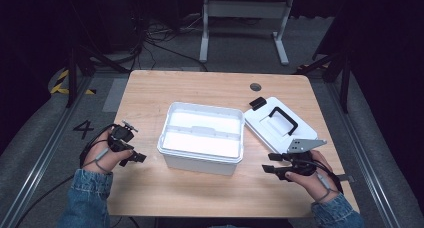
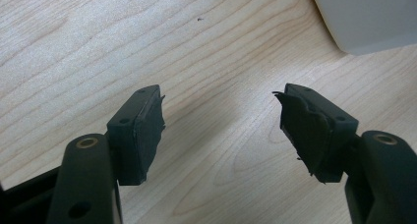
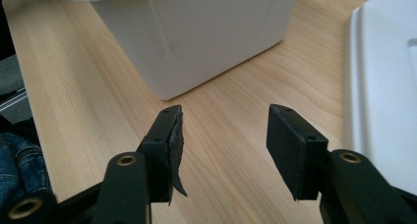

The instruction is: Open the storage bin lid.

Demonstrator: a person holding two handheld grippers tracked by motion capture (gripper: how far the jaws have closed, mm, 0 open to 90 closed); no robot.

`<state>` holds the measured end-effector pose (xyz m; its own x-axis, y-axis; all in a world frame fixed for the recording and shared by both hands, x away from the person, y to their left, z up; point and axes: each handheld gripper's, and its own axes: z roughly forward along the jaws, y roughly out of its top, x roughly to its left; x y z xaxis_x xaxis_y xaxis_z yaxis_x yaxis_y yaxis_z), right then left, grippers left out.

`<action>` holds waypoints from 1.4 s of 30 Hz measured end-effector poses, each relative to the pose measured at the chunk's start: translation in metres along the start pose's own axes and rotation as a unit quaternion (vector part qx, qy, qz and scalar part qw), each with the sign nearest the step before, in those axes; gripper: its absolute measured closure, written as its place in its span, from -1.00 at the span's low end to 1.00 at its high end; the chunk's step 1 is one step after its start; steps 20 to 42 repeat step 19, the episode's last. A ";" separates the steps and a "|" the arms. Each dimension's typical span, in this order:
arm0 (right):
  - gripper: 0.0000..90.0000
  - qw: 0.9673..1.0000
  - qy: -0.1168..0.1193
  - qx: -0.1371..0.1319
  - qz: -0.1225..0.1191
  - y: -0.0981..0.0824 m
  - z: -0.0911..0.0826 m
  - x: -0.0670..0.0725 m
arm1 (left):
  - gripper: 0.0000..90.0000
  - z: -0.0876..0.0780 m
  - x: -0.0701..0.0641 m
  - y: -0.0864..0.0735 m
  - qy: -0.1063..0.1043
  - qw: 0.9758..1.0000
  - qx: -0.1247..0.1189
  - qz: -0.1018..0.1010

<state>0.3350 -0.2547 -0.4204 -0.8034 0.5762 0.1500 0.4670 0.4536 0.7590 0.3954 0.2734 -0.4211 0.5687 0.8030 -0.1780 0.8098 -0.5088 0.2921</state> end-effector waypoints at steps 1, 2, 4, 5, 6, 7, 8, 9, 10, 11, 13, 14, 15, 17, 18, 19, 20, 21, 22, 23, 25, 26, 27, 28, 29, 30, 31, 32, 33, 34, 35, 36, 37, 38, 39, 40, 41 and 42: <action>0.05 1.000 0.006 -0.001 -0.003 -0.002 0.003 0.001 | -0.25 0.000 0.000 0.000 0.000 1.000 -0.001 -0.001; 0.03 1.000 0.012 -0.003 -0.006 -0.004 0.006 0.002 | -0.25 0.000 0.000 0.000 0.000 1.000 -0.002 -0.003; 0.02 1.000 0.021 -0.003 -0.009 -0.008 0.012 0.003 | -0.25 0.000 0.001 -0.001 -0.001 1.000 -0.004 -0.006; 0.02 1.000 0.023 -0.001 -0.011 -0.011 0.015 0.003 | -0.25 0.000 0.001 -0.001 0.001 1.000 -0.003 -0.004; 0.02 1.000 0.024 0.002 -0.012 -0.013 0.018 0.004 | -0.25 0.000 0.002 -0.001 0.002 1.000 -0.002 -0.001; 0.02 1.000 0.024 0.003 -0.012 -0.015 0.021 0.004 | -0.25 0.000 0.002 -0.001 0.002 1.000 -0.002 0.000; 0.02 1.000 0.023 0.005 -0.011 -0.018 0.024 0.004 | -0.25 0.000 0.002 -0.001 0.002 1.000 -0.002 0.000; 0.01 1.000 0.024 0.007 -0.008 -0.020 0.027 0.005 | -0.25 0.000 0.002 -0.001 0.002 1.000 -0.002 0.000; 0.00 1.000 0.024 0.008 -0.008 -0.022 0.030 0.005 | -0.25 0.000 0.002 -0.001 0.002 1.000 -0.003 -0.002; -0.01 1.000 0.025 0.005 -0.008 -0.024 0.033 0.005 | -0.25 0.001 0.002 0.000 0.002 1.000 -0.002 0.000; -0.01 1.000 0.026 0.005 -0.007 -0.028 0.040 0.004 | -0.25 0.001 0.002 0.000 -0.001 1.000 -0.002 -0.002; -0.02 1.000 0.024 0.005 -0.009 -0.029 0.043 0.004 | -0.25 0.002 0.002 0.000 -0.002 1.000 -0.002 -0.002; -0.03 1.000 0.021 0.008 -0.012 -0.030 0.045 0.004 | -0.26 0.001 0.002 -0.001 -0.002 1.000 -0.001 -0.003; -0.05 1.000 0.014 0.009 -0.019 -0.031 0.048 0.004 | -0.28 0.001 0.002 -0.001 -0.001 1.000 0.000 -0.004; -0.05 1.000 0.014 0.008 -0.018 -0.032 0.048 0.004 | -0.28 0.001 0.002 -0.001 0.000 1.000 -0.002 -0.004; -0.05 1.000 0.014 0.008 -0.017 -0.032 0.049 0.004 | -0.28 0.001 0.002 0.000 -0.001 1.000 -0.001 -0.004; -0.05 1.000 0.014 0.008 -0.017 -0.032 0.049 0.004 | -0.28 0.001 0.002 0.000 -0.001 1.000 -0.001 -0.004; -0.05 1.000 0.014 0.008 -0.017 -0.032 0.049 0.004 | -0.28 0.001 0.002 0.000 -0.001 1.000 -0.001 -0.004; -0.05 1.000 0.014 0.008 -0.017 -0.032 0.049 0.004 | -0.28 0.001 0.002 0.000 -0.001 1.000 -0.001 -0.004; -0.05 1.000 0.014 0.008 -0.017 -0.032 0.049 0.004 | -0.28 0.001 0.002 0.000 -0.001 1.000 -0.001 -0.004; -0.05 1.000 0.014 0.008 -0.017 -0.032 0.049 0.004 | -0.28 0.001 0.002 0.000 -0.001 1.000 -0.001 -0.004; -0.05 1.000 0.014 0.008 -0.017 -0.032 0.049 0.004 | -0.28 0.001 0.002 0.000 -0.001 1.000 -0.001 -0.004; -0.05 1.000 0.014 0.008 -0.017 -0.032 0.049 0.004 | -0.28 0.001 0.002 0.000 -0.001 1.000 -0.001 -0.004; -0.05 1.000 0.014 0.008 -0.017 -0.032 0.049 0.004 | -0.28 0.001 0.002 0.000 -0.001 1.000 -0.001 -0.004; -0.05 1.000 0.014 0.008 -0.017 -0.032 0.049 0.004 | -0.28 0.001 0.002 0.000 -0.001 1.000 -0.001 -0.004; -0.05 1.000 0.014 0.008 -0.017 -0.032 0.049 0.004 | -0.28 0.001 0.002 0.000 -0.001 1.000 -0.001 -0.004; -0.05 1.000 0.014 0.008 -0.017 -0.032 0.049 0.004 | -0.28 0.001 0.002 0.000 -0.001 1.000 -0.001 -0.004; -0.05 1.000 0.014 0.008 -0.017 -0.032 0.049 0.004 | -0.28 0.001 0.002 0.000 -0.001 1.000 -0.001 -0.004; -0.05 1.000 0.014 0.008 -0.017 -0.032 0.049 0.004 | -0.28 0.001 0.002 0.000 -0.001 1.000 -0.001 -0.004; -0.05 1.000 0.014 0.008 -0.017 -0.032 0.049 0.004 | -0.28 0.001 0.002 0.000 -0.001 1.000 -0.001 -0.004; -0.05 1.000 0.014 0.008 -0.017 -0.032 0.049 0.004 | -0.28 0.001 0.002 0.000 -0.001 1.000 -0.001 -0.004; -0.05 1.000 0.014 0.008 -0.017 -0.032 0.049 0.004 | -0.28 0.001 0.002 0.000 -0.001 1.000 -0.001 -0.004; -0.05 1.000 0.014 0.008 -0.017 -0.032 0.049 0.004 | -0.28 0.001 0.002 0.000 -0.001 1.000 -0.001 -0.004; -0.05 1.000 0.014 0.008 -0.017 -0.032 0.049 0.004 | -0.28 0.001 0.002 0.000 -0.001 1.000 -0.001 -0.004; -0.05 1.000 0.014 0.008 -0.017 -0.032 0.049 0.004 | -0.28 0.001 0.002 0.000 -0.001 1.000 -0.001 -0.004; -0.05 1.000 0.014 0.008 -0.017 -0.032 0.049 0.004 | -0.28 0.001 0.002 0.000 -0.001 1.000 -0.001 -0.004; -0.05 1.000 0.014 0.008 -0.017 -0.032 0.049 0.004 | -0.28 0.001 0.002 0.000 -0.001 1.000 -0.001 -0.004; -0.05 1.000 0.014 0.008 -0.017 -0.032 0.049 0.004 | -0.28 0.001 0.002 0.000 -0.001 1.000 -0.001 -0.004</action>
